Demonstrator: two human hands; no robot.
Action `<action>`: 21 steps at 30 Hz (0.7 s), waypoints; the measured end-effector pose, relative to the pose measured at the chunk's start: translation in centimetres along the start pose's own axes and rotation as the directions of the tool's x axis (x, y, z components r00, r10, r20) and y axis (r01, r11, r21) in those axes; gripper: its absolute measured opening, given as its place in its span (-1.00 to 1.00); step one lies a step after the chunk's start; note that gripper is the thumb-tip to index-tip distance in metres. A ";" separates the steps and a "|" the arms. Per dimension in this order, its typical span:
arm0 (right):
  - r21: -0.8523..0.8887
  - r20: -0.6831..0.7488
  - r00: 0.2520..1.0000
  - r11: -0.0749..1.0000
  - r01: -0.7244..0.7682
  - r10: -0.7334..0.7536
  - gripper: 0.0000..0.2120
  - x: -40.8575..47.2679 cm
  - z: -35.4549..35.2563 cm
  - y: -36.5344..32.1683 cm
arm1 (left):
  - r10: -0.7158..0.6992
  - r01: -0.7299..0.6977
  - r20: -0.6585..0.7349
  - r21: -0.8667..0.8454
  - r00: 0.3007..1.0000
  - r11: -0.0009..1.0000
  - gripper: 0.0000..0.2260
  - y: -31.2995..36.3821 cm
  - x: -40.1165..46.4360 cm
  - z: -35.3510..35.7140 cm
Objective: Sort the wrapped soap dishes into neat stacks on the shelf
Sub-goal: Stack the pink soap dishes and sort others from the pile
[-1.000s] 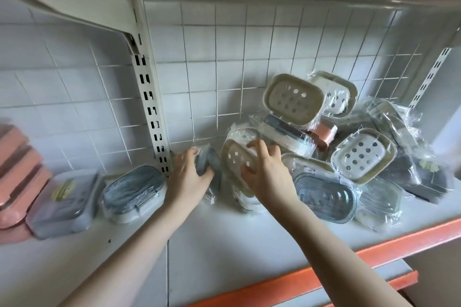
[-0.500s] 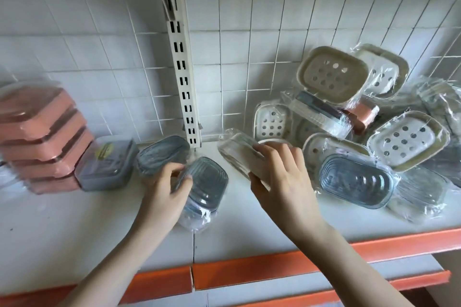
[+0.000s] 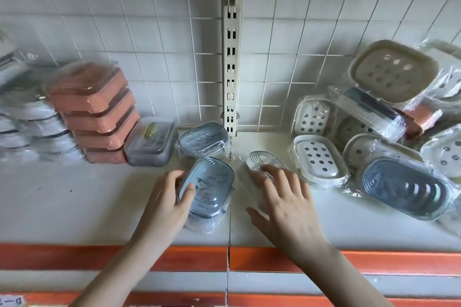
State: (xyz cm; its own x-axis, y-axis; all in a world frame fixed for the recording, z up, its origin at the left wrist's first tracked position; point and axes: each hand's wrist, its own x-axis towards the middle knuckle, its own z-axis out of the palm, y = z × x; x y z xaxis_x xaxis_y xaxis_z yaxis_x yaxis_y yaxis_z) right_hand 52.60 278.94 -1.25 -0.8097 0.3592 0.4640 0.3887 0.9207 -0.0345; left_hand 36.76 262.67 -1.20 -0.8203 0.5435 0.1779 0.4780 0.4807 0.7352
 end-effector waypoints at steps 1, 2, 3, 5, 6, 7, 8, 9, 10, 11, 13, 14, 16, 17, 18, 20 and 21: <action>0.030 0.002 1.000 1.000 -0.002 0.002 -0.39 0.0 0.0 -0.1 | 0.014 -0.014 0.006 0.014 1.000 1.000 -0.73 0.2 -0.1 0.0; 0.070 0.003 1.000 0.997 -0.013 0.013 -0.42 0.1 0.0 -0.2 | 0.031 -0.031 0.010 0.036 0.999 0.999 -0.69 0.5 -0.3 0.0; 0.122 0.002 0.999 0.992 -0.036 0.036 -0.45 0.1 0.0 -0.3 | 0.059 -0.059 0.013 0.073 0.998 0.996 -0.63 0.8 -0.4 0.0; 0.219 0.004 0.994 0.970 -0.108 0.110 -0.49 0.5 0.1 -0.2 | 0.161 -0.162 0.018 0.187 0.987 0.969 -0.50 1.1 -0.4 0.0; 0.246 0.016 0.988 0.957 -0.156 0.157 -0.48 0.8 0.1 0.0 | 0.212 -0.211 0.022 0.241 0.977 0.947 -0.50 1.2 -0.3 0.2; 0.256 0.039 0.978 0.944 -0.208 0.204 -0.44 1.0 0.1 0.1 | 0.251 -0.246 0.019 0.287 0.968 0.926 -0.53 1.4 -0.2 0.4; 0.250 0.076 0.966 0.933 -0.257 0.246 -0.39 1.3 0.1 0.2 | 0.267 -0.260 0.023 0.323 0.963 0.910 -0.54 1.8 -0.2 0.6; 0.239 0.126 0.952 0.923 -0.302 0.279 -0.34 1.6 0.2 0.2 | 0.273 -0.268 0.037 0.352 0.961 0.897 -0.53 2.5 -0.1 0.8; 0.229 0.183 0.934 0.910 -0.344 0.307 -0.30 1.9 0.4 0.1 | 0.260 -0.263 0.062 0.385 0.964 0.885 -0.50 3.0 -0.1 0.9; 0.213 0.234 0.913 0.899 -0.383 0.333 -0.29 2.1 0.6 -0.1 | 0.225 -0.243 0.094 0.424 0.970 0.872 -0.45 3.5 0.0 1.1; 0.156 0.270 0.881 0.886 -0.437 0.388 -0.30 2.4 1.1 -0.6 | 0.148 -0.203 0.146 0.512 0.978 0.834 -0.34 4.0 0.0 1.6; 0.130 0.267 0.872 0.881 -0.455 0.411 -0.31 2.6 1.3 -0.8 | 0.132 -0.197 0.157 0.544 0.979 0.815 -0.29 4.2 -0.1 1.8; 0.100 0.261 0.857 0.870 -0.482 0.444 -0.33 2.8 1.4 -1.1 | 0.079 -0.178 0.188 0.597 0.979 0.782 -0.21 4.8 -0.6 2.1; 0.094 0.253 0.853 0.866 -0.491 0.456 -0.33 2.8 1.5 -1.2 | 0.044 -0.161 0.197 0.631 0.979 0.759 -0.20 4.6 -0.8 2.4; 0.093 0.239 0.853 0.863 -0.497 0.465 -0.33 2.8 1.5 -1.3 | 0.053 -0.153 0.171 0.648 0.984 0.746 -0.21 4.2 -0.9 2.8; 0.109 0.193 0.861 0.862 -0.495 0.470 -0.31 2.7 1.6 -1.4 | 0.067 -0.144 0.143 0.640 0.987 0.755 -0.30 3.9 -1.2 2.8; 0.119 0.170 0.868 0.865 -0.488 0.467 -0.31 2.6 1.7 -1.4 | 0.050 -0.127 0.140 0.627 0.989 0.768 -0.33 3.8 -1.3 2.7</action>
State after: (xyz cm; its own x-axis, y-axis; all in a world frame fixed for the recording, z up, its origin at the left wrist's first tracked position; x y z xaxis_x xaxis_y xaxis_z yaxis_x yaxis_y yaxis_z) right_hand 49.19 278.85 -1.51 -0.5962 0.7673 0.2361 0.6790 0.6389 -0.3616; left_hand 40.46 265.66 -0.39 -0.7434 0.6577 0.1215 0.6688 0.7316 0.1321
